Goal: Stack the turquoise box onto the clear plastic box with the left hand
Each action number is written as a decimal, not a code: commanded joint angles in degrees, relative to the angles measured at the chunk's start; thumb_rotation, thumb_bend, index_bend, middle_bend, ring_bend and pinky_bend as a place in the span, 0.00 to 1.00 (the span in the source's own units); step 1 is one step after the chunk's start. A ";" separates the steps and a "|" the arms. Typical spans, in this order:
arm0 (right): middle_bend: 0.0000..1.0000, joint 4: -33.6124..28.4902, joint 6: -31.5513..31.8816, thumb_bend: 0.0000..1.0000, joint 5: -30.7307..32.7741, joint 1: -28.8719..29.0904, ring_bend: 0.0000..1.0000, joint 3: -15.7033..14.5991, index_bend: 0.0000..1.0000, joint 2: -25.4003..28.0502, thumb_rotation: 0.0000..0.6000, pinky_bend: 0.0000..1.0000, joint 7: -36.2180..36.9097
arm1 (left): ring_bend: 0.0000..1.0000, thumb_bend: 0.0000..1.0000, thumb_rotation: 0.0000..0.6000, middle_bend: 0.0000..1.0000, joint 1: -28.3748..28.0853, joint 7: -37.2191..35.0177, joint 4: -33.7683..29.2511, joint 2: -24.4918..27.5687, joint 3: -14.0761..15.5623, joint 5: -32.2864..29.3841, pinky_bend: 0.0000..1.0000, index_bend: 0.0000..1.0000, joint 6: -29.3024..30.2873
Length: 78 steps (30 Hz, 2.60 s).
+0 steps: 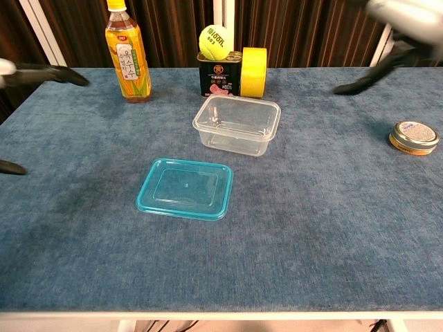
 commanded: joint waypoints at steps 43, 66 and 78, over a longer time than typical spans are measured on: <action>0.00 4.43 10.10 0.02 -2.36 -17.14 0.00 -3.21 0.00 6.44 1.00 0.00 18.02 | 0.00 0.03 1.00 0.00 -41.82 53.75 -3.74 -26.34 2.55 -81.48 0.03 0.00 7.84; 0.00 4.89 9.59 0.02 -2.87 -18.88 0.00 -3.01 0.00 6.41 1.00 0.00 19.44 | 0.00 0.02 1.00 0.00 -42.55 56.40 0.12 -31.86 0.12 -85.82 0.05 0.00 11.32; 0.00 4.78 9.79 0.02 -3.17 -19.50 0.00 -2.71 0.00 6.39 1.00 0.00 19.83 | 0.15 0.03 1.00 0.22 -40.10 54.32 3.27 -33.65 0.50 -80.34 0.17 0.27 11.41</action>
